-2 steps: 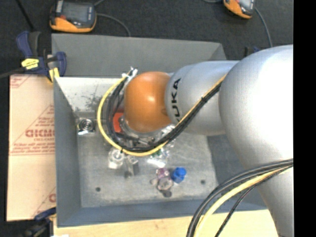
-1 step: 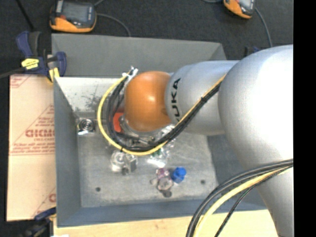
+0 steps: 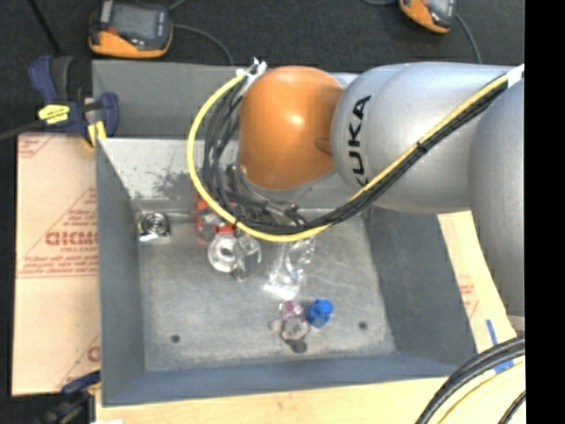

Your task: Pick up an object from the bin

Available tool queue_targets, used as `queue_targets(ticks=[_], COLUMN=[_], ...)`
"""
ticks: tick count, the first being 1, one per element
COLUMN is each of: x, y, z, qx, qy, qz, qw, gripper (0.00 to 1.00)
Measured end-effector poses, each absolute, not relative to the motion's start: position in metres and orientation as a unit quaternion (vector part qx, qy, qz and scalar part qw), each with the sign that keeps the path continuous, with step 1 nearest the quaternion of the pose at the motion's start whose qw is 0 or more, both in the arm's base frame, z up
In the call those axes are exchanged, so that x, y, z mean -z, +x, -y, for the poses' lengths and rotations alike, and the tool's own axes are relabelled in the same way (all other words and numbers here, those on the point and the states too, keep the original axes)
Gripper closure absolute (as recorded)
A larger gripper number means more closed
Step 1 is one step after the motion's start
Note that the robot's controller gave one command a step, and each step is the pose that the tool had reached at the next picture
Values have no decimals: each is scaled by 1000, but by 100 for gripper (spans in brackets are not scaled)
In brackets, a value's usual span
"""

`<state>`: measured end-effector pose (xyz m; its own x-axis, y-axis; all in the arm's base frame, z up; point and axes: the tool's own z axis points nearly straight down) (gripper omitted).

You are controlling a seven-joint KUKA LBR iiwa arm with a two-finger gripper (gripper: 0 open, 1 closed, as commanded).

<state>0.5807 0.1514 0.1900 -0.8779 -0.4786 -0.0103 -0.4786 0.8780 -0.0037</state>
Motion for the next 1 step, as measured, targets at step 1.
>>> queue_targets(ticks=[1], x=[-358], y=[621], z=[-159], qx=[1], qy=[-226], qz=[-974], qw=[8], gripper=[100])
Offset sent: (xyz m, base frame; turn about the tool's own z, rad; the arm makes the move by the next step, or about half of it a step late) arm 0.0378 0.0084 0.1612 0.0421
